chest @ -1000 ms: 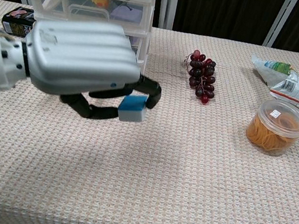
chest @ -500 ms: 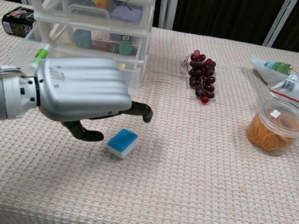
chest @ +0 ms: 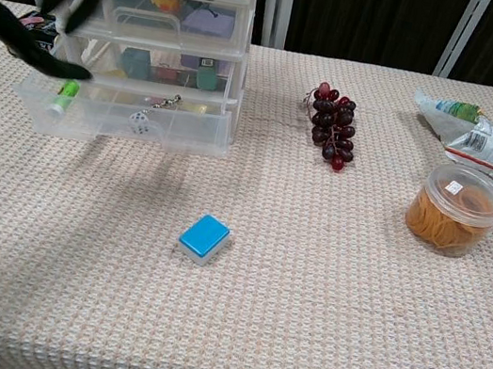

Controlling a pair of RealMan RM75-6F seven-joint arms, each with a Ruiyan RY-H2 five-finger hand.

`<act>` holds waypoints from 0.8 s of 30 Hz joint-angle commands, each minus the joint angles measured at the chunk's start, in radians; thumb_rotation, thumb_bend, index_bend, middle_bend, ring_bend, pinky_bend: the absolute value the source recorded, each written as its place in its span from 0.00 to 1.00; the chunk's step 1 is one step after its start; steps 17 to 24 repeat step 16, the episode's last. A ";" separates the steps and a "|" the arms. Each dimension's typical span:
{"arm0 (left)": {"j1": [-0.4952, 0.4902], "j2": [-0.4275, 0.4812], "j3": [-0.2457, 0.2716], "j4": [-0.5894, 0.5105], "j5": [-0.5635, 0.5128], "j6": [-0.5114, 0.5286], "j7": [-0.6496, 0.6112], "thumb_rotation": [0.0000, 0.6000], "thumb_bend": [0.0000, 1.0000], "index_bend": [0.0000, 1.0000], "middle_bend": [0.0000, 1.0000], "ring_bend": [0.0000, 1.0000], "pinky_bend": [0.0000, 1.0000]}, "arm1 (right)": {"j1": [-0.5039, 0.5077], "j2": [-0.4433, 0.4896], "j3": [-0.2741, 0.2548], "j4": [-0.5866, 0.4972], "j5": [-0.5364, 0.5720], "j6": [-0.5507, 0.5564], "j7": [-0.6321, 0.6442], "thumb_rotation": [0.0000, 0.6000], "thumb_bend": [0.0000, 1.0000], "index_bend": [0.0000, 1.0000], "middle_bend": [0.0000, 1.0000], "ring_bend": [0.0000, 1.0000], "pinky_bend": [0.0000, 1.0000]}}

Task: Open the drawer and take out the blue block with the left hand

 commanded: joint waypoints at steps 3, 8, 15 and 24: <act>0.198 0.183 0.019 -0.025 -0.154 0.135 -0.160 1.00 0.12 0.28 0.57 0.54 0.57 | 0.006 -0.004 0.000 0.010 -0.001 -0.005 0.013 1.00 0.20 0.00 0.02 0.00 0.00; 0.290 0.238 0.066 0.044 -0.245 0.121 -0.244 0.99 0.11 0.25 0.35 0.30 0.29 | 0.012 -0.011 0.000 0.020 -0.006 -0.009 0.020 1.00 0.21 0.00 0.02 0.00 0.00; 0.402 0.190 0.118 0.093 -0.185 0.209 -0.284 0.90 0.10 0.24 0.31 0.26 0.26 | 0.012 -0.037 0.005 0.033 -0.020 0.016 0.012 1.00 0.21 0.00 0.02 0.00 0.00; 0.418 0.169 0.123 0.103 -0.165 0.238 -0.267 0.90 0.10 0.23 0.30 0.26 0.26 | 0.011 -0.042 0.005 0.034 -0.022 0.020 0.011 1.00 0.21 0.00 0.02 0.00 0.00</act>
